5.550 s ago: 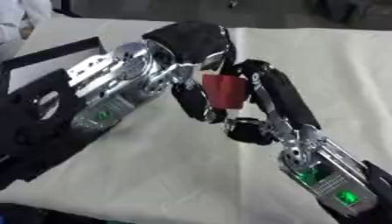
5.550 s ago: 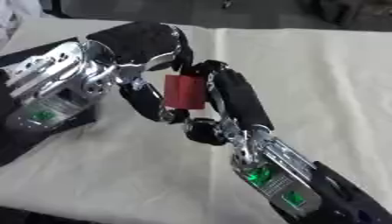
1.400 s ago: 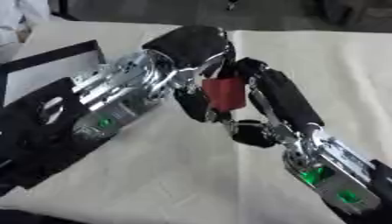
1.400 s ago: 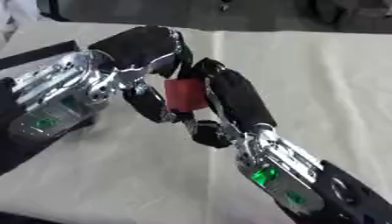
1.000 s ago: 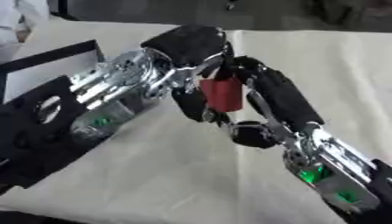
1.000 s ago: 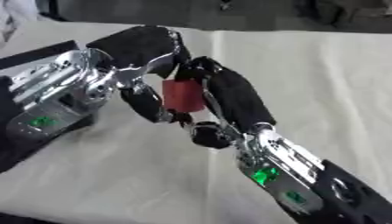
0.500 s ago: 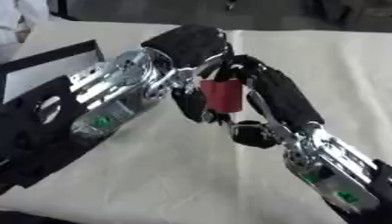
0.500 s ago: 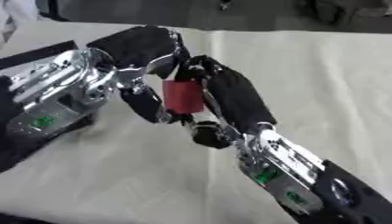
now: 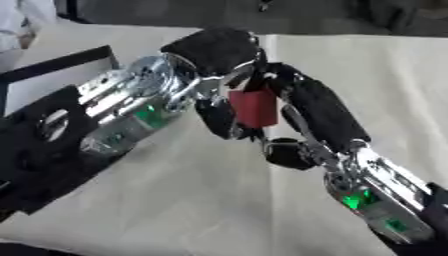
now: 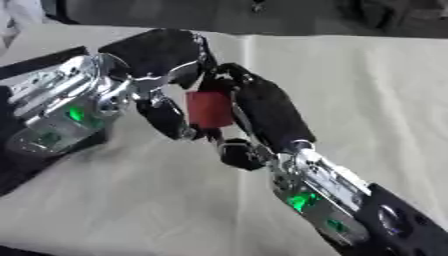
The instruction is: Pick up the objects with one hand, pass them to the other hand, and then place them into the box on the other side of the table.
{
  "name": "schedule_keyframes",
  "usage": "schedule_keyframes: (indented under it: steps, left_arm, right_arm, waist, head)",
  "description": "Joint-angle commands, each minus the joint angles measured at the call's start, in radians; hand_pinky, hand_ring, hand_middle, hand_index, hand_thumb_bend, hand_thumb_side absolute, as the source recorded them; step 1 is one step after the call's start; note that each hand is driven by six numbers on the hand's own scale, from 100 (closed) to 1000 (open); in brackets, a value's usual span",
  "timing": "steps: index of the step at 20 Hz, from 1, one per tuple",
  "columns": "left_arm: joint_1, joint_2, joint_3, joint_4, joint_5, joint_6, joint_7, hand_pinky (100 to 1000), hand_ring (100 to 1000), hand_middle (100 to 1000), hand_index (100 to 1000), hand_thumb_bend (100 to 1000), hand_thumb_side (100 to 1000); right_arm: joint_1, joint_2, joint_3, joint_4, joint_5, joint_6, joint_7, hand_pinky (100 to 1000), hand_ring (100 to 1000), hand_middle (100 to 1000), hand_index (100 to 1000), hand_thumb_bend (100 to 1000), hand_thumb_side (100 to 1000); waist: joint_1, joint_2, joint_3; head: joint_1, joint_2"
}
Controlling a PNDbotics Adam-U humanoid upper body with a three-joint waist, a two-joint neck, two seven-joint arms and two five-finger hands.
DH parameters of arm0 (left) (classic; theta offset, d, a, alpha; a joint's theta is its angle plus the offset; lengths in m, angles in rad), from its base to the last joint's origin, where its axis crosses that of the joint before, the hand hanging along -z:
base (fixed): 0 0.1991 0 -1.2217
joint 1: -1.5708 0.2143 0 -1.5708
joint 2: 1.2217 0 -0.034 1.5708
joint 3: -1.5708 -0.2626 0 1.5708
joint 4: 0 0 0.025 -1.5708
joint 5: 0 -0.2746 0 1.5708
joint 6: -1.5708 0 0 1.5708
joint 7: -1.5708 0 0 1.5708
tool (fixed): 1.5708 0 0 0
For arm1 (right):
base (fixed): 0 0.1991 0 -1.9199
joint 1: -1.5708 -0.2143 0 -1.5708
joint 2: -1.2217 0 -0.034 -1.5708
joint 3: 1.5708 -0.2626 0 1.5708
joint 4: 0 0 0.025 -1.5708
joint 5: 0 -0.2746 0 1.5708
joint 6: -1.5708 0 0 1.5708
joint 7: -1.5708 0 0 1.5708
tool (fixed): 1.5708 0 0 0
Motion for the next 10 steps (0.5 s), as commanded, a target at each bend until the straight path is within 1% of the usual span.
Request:
schedule_keyframes:
  steps: [1,5,7,8,10]
  left_arm:
    - [-0.004,0.004,-0.011,-0.002,-0.002,-0.005,-0.010,607,403,270,394,164,100]
    - [0.000,0.014,-0.011,0.001,-0.003,-0.008,-0.015,606,401,266,392,176,100]
    - [0.001,0.016,-0.011,0.003,-0.003,-0.009,-0.020,605,400,263,390,181,100]
    - [0.002,0.017,-0.011,0.003,-0.004,-0.010,-0.021,605,399,262,390,181,100]
    - [0.003,0.017,-0.010,0.006,-0.006,-0.010,-0.023,605,399,261,390,184,100]
  right_arm:
    - [-0.027,0.026,0.004,-0.079,0.013,-0.005,-0.013,693,766,853,956,269,100]
    - [-0.026,0.022,0.005,-0.079,0.008,0.000,-0.014,700,768,853,969,211,100]
    - [-0.027,0.019,0.006,-0.079,0.010,-0.005,-0.006,709,775,857,979,345,100]
    - [-0.027,0.019,0.008,-0.079,0.013,-0.010,-0.001,712,777,858,981,370,100]
    - [-0.026,0.017,0.009,-0.079,0.021,-0.021,0.011,723,785,862,990,458,100]
  waist:
    - [0.002,-0.022,-0.001]
    - [0.004,-0.022,-0.002]
    - [0.004,-0.022,-0.002]
    - [0.004,-0.022,-0.003]
    - [0.004,-0.022,-0.005]
  head:
    - [0.001,-0.009]
    - [0.001,-0.008]
    - [0.001,-0.008]
    - [0.001,-0.008]
    - [0.001,-0.008]
